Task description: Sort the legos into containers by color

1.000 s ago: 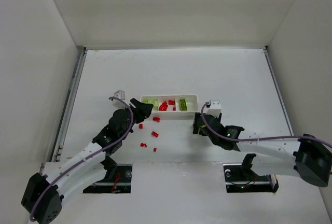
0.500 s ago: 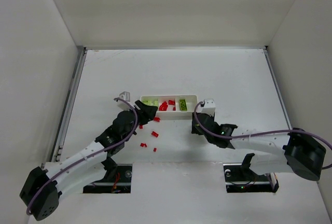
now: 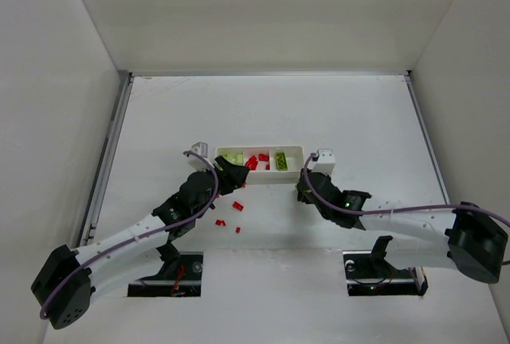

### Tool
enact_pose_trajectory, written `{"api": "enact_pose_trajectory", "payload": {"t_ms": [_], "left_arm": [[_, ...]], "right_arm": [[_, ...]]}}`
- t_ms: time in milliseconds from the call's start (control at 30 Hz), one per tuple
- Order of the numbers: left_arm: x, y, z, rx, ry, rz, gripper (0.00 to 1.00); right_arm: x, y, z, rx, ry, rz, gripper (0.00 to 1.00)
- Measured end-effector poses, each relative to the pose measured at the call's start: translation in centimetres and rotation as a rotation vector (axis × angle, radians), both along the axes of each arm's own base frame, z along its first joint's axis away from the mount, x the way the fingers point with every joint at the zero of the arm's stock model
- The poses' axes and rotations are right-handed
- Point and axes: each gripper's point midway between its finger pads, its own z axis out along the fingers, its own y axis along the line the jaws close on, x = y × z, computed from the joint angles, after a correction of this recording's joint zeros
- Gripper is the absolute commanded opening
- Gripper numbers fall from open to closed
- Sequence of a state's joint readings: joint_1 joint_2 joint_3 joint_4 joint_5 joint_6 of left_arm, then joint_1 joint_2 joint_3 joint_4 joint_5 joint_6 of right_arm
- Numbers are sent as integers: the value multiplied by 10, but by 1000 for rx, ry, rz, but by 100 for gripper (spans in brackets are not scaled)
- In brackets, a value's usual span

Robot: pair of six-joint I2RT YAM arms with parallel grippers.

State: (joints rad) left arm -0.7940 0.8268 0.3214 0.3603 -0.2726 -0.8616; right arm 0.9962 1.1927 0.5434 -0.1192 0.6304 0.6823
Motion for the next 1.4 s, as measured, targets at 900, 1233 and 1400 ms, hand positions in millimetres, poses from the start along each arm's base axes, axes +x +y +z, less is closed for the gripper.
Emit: {"api": "enact_pose_trajectory", "payload": {"t_ms": [900,1233,1400], "left_arm": [[1,-10,83,-532,-121,-41,60],[6,-16,85,-566,-123,-52,57],[9,-17,81,-560,-116,-48,52]], "right_arm": [[50,107,175,1114,-39,157,25],[46,128,170,1301,74,190,25],[47,135,170,1369,104,205,25]]}}
